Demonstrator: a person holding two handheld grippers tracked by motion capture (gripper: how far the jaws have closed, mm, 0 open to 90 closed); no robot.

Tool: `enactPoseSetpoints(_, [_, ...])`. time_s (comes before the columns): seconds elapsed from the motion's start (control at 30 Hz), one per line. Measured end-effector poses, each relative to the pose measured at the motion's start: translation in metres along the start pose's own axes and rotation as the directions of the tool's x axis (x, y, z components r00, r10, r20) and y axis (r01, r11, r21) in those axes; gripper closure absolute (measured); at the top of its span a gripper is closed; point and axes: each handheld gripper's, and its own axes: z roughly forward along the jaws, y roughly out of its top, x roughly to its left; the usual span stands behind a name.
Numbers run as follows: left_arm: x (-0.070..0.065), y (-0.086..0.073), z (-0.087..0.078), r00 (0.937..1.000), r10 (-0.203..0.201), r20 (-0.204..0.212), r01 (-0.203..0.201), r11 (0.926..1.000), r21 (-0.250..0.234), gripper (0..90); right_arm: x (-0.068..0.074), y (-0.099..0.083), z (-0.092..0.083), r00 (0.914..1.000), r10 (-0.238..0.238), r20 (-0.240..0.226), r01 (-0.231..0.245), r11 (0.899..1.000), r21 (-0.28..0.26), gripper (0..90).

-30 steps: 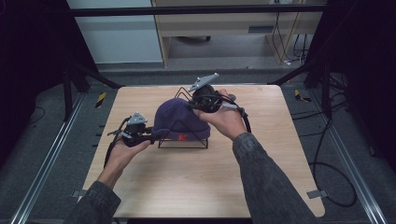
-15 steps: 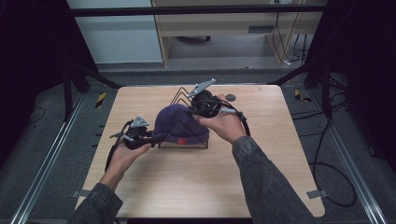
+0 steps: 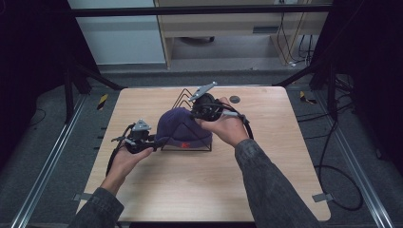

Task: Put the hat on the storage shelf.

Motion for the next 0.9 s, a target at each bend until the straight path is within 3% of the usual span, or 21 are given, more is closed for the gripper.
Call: enactPoseSetpoints(0.9, [-0.001,-0.014,-0.008,0.9993,-0.036,-0.005,0.036,0.9985,-0.04,55.9,0.006,-0.003,-0.002,0.9998,0.001,-0.018,-0.001,1.0,0.011,76.4])
